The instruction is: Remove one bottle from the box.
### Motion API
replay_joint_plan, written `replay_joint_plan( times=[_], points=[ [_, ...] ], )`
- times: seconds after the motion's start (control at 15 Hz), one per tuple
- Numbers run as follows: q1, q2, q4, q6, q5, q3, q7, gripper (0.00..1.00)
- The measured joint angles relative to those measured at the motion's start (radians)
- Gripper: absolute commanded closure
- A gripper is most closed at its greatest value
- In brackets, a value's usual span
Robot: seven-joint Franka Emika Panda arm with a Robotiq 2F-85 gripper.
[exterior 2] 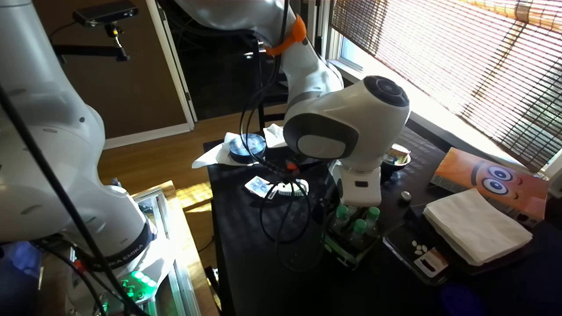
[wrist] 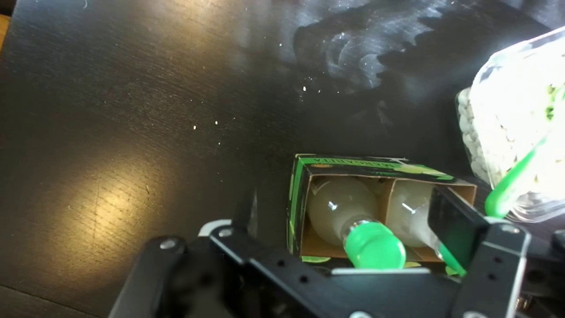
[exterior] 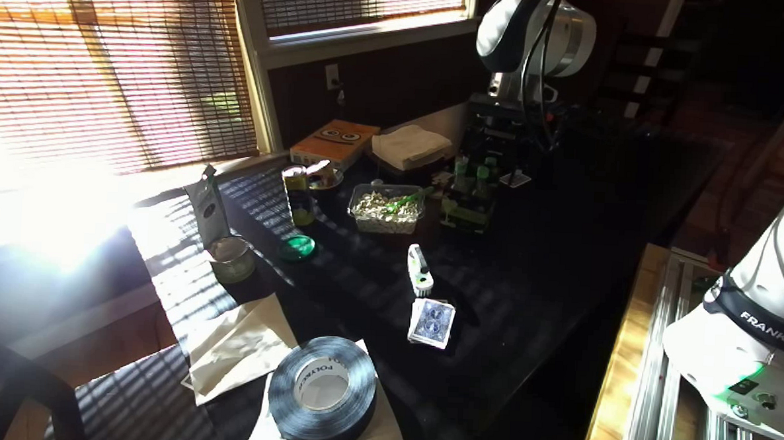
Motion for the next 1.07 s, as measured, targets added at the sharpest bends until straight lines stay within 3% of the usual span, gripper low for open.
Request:
replay_joint_plan(
  times=[0.4,0.47,0.53,0.67,1.07],
  points=[
    [0.030,0.007,-0.040,0.207,-0.025,-0.004,0.086,0.08],
    [0.037,0.012,-0.049,0.233,-0.044,-0.009,0.110,0.15],
    [0.045,0.016,-0.056,0.252,-0.067,-0.016,0.133,0.33],
    [0.057,0.022,-0.066,0.268,-0.107,-0.035,0.171,0.40],
    [0.066,0.024,-0.066,0.271,-0.140,-0.061,0.217,0.83]
  ],
)
